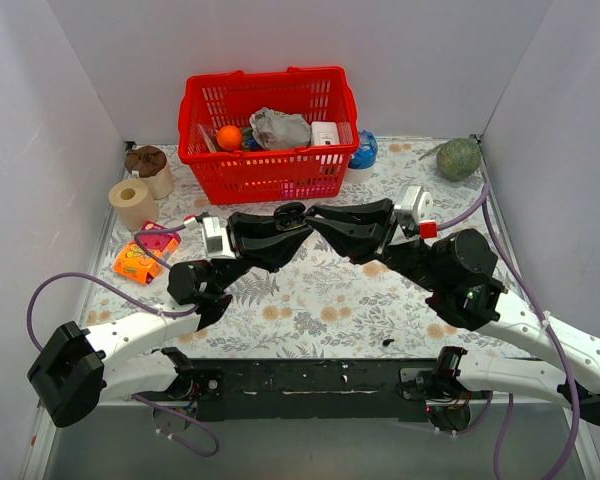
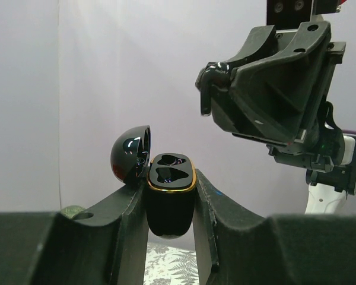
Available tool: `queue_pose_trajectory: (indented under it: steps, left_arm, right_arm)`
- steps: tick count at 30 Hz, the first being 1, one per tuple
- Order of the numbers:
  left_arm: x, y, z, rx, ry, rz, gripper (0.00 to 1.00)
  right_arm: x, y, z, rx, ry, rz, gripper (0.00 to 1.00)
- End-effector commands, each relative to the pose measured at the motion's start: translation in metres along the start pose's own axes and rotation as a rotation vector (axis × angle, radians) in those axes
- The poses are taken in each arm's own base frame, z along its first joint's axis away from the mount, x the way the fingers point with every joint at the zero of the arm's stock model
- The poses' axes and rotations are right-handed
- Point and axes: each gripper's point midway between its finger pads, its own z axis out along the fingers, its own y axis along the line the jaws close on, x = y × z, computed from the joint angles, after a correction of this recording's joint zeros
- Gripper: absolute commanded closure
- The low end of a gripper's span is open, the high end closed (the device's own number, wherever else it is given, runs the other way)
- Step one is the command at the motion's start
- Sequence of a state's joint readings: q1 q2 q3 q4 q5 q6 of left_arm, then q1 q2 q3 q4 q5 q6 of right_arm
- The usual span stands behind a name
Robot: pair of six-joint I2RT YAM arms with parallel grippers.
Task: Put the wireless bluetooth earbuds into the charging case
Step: Place the earbud in the charging case.
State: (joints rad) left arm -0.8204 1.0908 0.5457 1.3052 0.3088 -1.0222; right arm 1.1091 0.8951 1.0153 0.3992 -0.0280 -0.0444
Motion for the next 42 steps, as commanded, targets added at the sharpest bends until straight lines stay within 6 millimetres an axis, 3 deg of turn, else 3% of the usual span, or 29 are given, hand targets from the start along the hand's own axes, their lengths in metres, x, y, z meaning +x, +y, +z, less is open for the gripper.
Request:
queue_pose_trajectory:
  steps: [1,34,42]
  left_arm:
    - [-0.025,-0.012,0.011,0.055,-0.067,0.022,1.00]
    - [-0.023,-0.014,0.016,0.065,-0.023,0.002,1.00]
    - [-0.024,-0.014,0.015,0.062,-0.017,0.013,1.00]
  right_arm:
    - [-0.013,-0.002,0.000,0.014,-0.055,-0.023,0.99]
    - [0.011,-0.002,0.005,0.018,0.009,0.005,0.99]
    - [0.016,-0.010,0.000,0.064,0.038,-0.001,0.99]
